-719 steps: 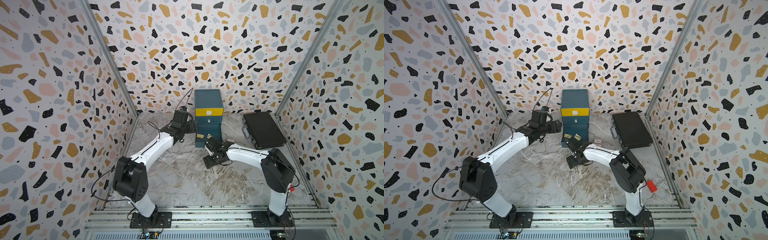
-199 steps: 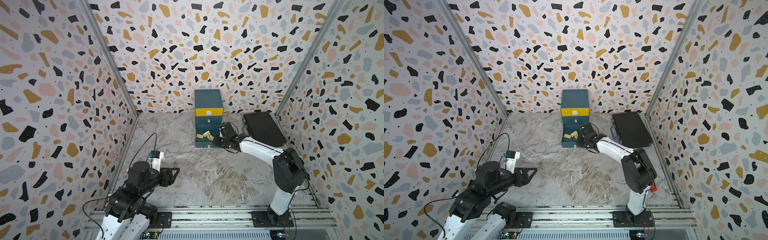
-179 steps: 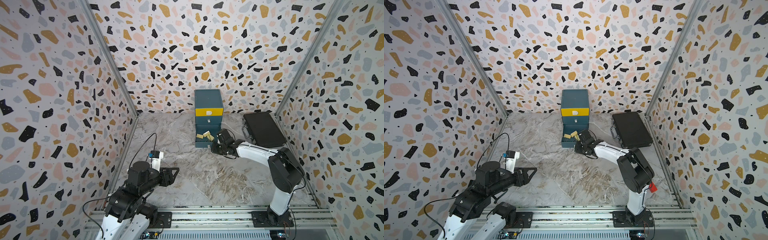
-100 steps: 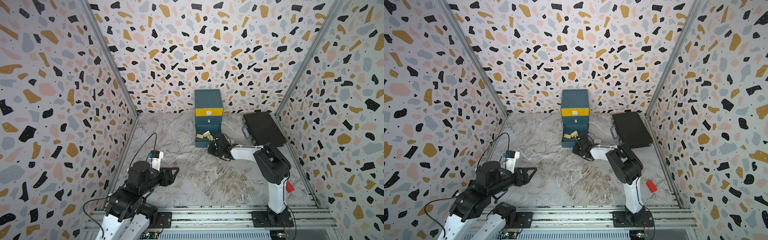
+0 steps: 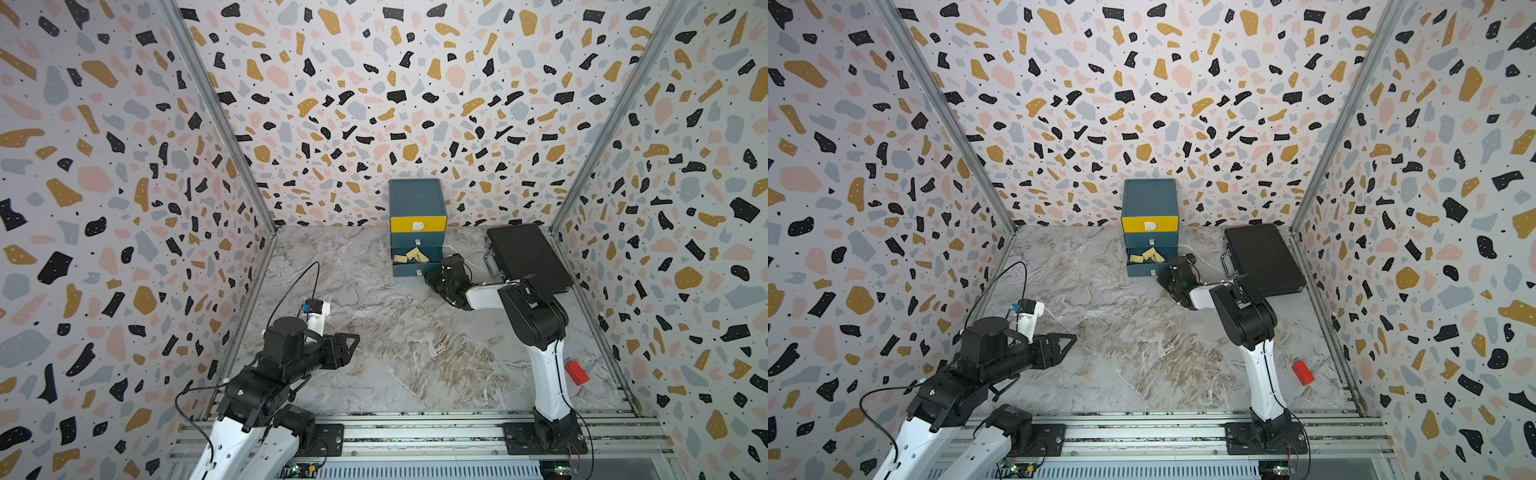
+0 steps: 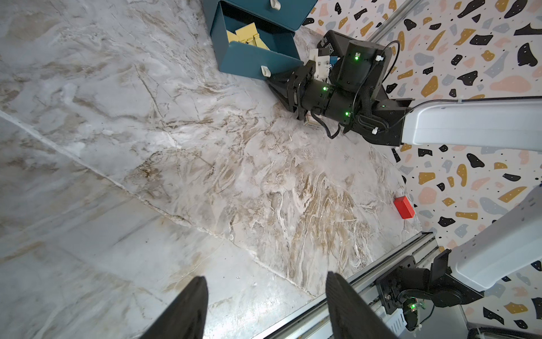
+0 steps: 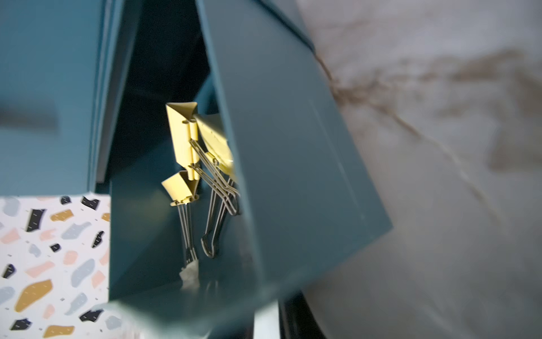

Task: Put the binder clips in the drawer according to color
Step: Close the drawer in the storage box.

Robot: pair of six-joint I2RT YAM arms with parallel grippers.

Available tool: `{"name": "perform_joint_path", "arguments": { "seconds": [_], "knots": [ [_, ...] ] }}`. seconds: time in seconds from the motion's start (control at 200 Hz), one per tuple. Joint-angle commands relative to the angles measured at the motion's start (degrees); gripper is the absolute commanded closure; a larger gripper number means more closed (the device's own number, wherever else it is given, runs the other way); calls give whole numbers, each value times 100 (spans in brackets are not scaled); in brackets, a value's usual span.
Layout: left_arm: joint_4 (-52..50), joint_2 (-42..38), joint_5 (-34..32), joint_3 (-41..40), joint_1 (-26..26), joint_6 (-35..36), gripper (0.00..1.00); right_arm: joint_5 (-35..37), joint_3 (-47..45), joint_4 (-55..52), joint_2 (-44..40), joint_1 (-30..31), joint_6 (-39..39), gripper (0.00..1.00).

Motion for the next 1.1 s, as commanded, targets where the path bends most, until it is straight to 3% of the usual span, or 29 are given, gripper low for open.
{"name": "perform_joint_path", "arguments": {
  "seconds": [0.0, 0.841, 0.976, 1.096],
  "knots": [
    [190, 10, -52, -52, -24, -27, 33, -69, 414, 163, 112, -50, 220, 78],
    [714, 227, -119, -346, -26, -265, 34, 134, 1707, 67, 1024, -225, 1432, 52],
    [855, 306, -170, -328, -20, -334, 33, 37, 1453, 174, 868, -247, 1451, 51],
    [953, 403, -352, -251, -20, -423, 28, 202, 551, 181, 132, -256, 1261, 51]
  ]
}}
